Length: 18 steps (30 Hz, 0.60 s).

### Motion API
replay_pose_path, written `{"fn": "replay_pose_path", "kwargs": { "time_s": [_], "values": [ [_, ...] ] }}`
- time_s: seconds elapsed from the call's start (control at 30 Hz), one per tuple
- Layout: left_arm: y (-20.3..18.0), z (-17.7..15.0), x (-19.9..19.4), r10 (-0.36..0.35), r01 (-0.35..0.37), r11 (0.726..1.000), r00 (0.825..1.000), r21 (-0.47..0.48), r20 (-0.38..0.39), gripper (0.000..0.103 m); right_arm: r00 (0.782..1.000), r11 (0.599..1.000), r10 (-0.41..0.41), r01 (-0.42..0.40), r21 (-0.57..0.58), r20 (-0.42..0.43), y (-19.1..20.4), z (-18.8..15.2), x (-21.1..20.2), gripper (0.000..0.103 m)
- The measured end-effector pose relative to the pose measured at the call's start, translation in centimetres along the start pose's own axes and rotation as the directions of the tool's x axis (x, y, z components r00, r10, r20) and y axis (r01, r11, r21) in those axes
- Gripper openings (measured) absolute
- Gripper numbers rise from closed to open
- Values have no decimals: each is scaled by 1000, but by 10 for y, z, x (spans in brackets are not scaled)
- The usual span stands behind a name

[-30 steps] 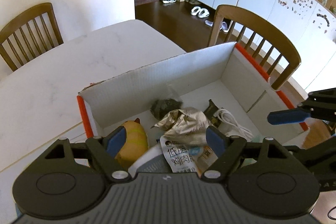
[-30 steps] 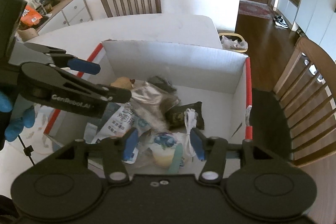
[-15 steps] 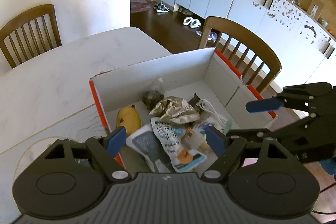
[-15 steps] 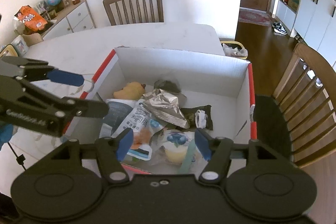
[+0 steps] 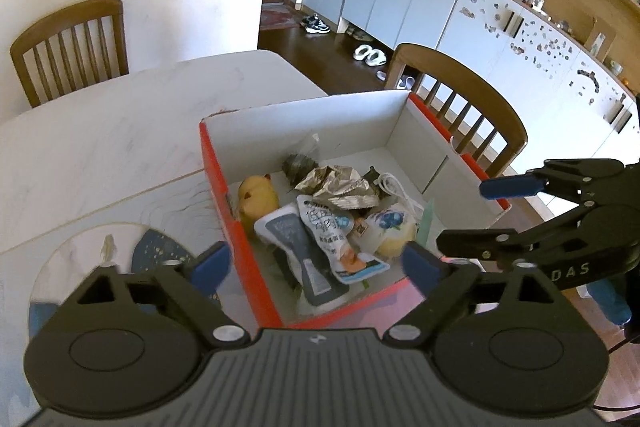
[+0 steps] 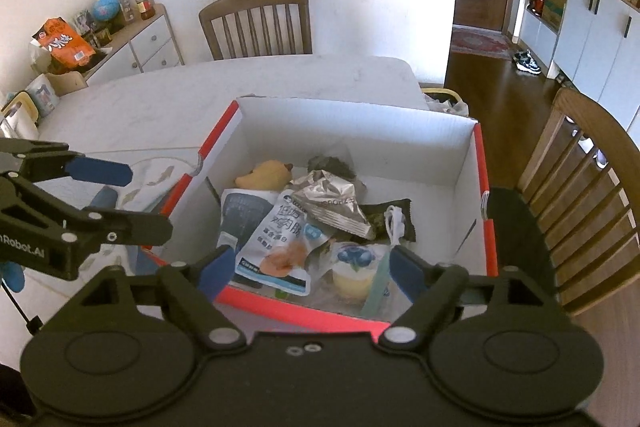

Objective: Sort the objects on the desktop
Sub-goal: 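Withdraw both grippers from the box back over the table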

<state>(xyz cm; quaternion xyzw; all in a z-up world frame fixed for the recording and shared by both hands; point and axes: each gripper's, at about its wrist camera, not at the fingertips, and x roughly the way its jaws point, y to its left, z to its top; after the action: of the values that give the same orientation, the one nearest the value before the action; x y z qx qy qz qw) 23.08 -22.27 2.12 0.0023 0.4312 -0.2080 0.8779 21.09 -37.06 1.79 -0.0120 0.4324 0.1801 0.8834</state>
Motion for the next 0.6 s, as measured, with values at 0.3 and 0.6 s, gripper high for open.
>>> {"fn": "replay_pose_path", "kwargs": {
  "time_s": [0.3,0.6],
  "values": [
    [11,-16,-13,26,-26,999,1000,-28,3,103,999,999,-17,15,28,43,8,-5,-9,93],
    [13,-32,-28,35,-34,999,999,-28,15,103,997,998,-36,33,48,71,17,-10,-16,93]
  ]
}}
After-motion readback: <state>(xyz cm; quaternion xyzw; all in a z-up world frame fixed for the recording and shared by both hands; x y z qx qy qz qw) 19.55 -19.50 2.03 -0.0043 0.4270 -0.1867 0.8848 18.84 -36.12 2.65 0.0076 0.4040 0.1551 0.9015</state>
